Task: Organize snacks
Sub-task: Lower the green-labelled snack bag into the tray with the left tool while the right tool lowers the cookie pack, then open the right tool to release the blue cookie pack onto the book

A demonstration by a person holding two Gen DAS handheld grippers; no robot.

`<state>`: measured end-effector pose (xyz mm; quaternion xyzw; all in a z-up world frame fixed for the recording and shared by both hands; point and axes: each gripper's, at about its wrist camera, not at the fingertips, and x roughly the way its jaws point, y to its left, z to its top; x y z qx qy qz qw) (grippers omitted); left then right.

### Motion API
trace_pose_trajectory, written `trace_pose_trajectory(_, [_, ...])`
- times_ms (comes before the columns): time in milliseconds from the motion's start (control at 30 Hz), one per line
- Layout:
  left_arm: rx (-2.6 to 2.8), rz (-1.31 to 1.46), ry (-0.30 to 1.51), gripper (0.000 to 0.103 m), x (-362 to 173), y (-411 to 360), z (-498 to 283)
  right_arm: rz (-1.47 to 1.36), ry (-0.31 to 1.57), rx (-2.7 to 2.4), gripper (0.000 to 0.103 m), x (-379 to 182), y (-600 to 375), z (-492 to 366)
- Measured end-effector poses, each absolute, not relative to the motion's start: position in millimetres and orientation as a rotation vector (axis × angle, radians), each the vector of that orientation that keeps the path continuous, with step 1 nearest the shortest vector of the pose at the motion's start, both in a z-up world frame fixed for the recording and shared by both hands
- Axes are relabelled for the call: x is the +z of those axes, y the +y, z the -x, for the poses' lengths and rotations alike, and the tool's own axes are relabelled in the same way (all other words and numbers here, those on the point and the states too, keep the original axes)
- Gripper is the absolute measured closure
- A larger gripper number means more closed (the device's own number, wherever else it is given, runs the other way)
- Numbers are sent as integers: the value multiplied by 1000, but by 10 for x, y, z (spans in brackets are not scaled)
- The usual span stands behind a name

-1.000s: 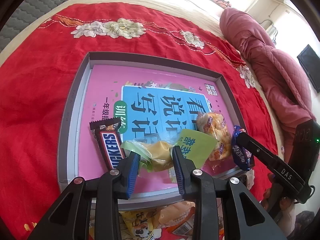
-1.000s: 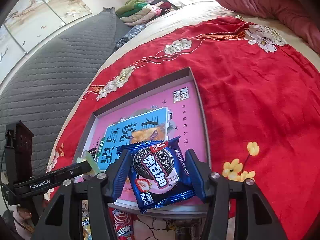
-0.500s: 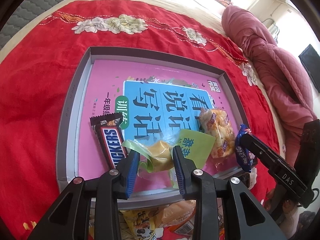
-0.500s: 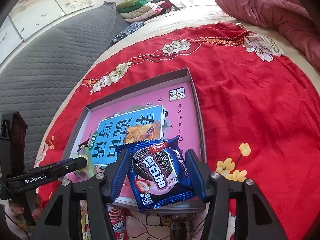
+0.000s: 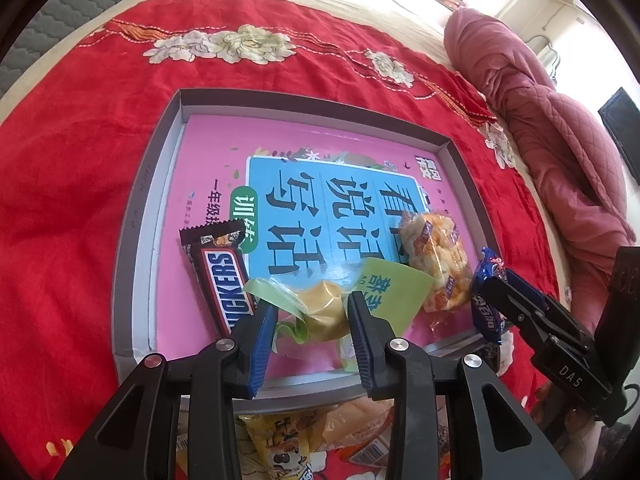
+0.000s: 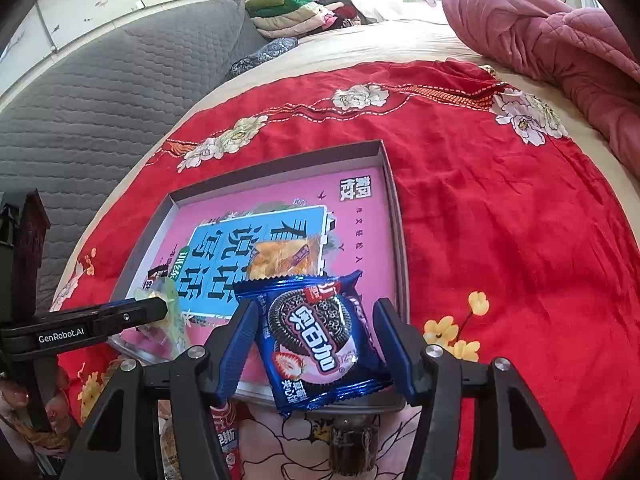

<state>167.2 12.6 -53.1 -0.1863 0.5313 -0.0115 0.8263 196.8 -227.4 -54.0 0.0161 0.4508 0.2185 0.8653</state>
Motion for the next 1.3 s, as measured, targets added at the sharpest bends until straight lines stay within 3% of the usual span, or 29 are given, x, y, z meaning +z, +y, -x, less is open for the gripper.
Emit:
trace_pose_trajectory(400, [-45,413,1113,64,-459,140,-1660,26,933,449,44,-483,-2263,-1859])
trace_pose_trajectory(900, [-51,431,1104,64,-381,157,-1619,-109,946,488,44,-614,-2299,-2047])
trace_pose_trajectory(1300, [-51,438,1084,54,-290,196,-1567,-88,970,484,43,-639,-2257,-2030])
